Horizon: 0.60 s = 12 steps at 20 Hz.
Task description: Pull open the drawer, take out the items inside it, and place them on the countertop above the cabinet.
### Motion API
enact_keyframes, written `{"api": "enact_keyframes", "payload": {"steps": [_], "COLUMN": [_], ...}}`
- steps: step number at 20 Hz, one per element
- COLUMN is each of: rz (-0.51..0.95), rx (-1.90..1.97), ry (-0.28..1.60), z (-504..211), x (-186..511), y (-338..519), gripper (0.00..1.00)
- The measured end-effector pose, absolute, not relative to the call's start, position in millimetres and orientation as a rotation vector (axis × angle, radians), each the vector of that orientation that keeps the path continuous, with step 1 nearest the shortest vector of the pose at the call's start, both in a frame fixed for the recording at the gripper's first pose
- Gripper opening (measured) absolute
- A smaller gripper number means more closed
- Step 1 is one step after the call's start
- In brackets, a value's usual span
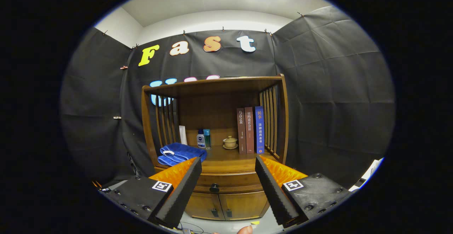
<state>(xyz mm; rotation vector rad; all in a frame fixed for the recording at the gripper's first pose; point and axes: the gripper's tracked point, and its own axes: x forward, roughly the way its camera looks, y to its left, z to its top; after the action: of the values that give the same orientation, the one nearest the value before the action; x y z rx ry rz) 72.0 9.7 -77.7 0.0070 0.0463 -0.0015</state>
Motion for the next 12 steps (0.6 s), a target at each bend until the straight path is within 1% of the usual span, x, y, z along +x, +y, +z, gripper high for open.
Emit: {"api": "enact_keyframes", "payload": {"steps": [7, 12], "rz": [-0.047, 0.009], "rx": [0.000, 0.088], "ry": [0.081, 0.167], "z": [-171, -243], "x": [124, 164], "y": [3, 13], "gripper": [0.98, 0.98]}}
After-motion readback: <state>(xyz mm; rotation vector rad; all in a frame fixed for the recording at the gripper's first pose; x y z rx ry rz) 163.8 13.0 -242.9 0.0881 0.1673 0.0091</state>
